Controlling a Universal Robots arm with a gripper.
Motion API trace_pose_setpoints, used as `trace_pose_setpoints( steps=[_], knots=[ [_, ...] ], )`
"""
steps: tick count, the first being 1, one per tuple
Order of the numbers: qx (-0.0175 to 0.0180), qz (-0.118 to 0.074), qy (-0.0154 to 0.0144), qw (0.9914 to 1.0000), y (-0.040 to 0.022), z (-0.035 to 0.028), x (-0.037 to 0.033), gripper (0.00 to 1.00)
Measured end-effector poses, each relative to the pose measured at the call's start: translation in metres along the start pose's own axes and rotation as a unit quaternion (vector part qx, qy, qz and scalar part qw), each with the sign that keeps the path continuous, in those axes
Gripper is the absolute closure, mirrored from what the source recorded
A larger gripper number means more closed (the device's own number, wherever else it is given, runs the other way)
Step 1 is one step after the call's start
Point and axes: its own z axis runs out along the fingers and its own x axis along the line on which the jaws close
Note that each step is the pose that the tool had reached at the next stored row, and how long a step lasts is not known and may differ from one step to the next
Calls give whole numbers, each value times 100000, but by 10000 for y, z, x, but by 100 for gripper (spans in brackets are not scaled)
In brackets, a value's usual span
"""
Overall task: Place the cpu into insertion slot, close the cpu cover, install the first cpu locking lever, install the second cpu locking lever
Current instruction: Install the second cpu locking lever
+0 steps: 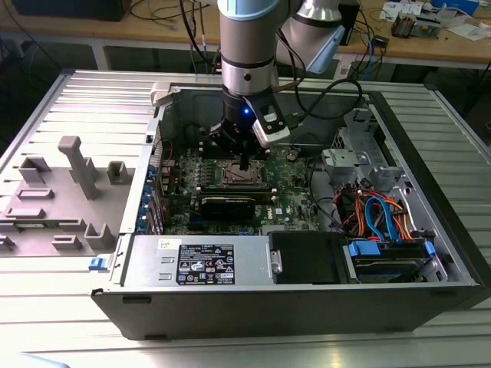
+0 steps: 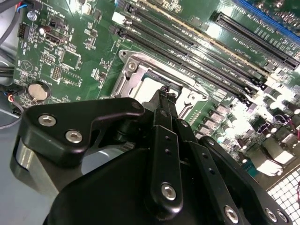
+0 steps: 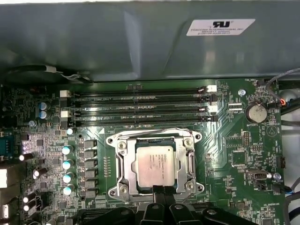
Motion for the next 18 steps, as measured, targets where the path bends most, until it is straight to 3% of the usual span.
trace_pose_setpoints(
  steps=[6, 18],
  knots=[
    [-15, -10, 1, 100000, -14, -30, -3, 89],
    [-14, 4, 0, 100000, -160, -29, -6, 89]
  ],
)
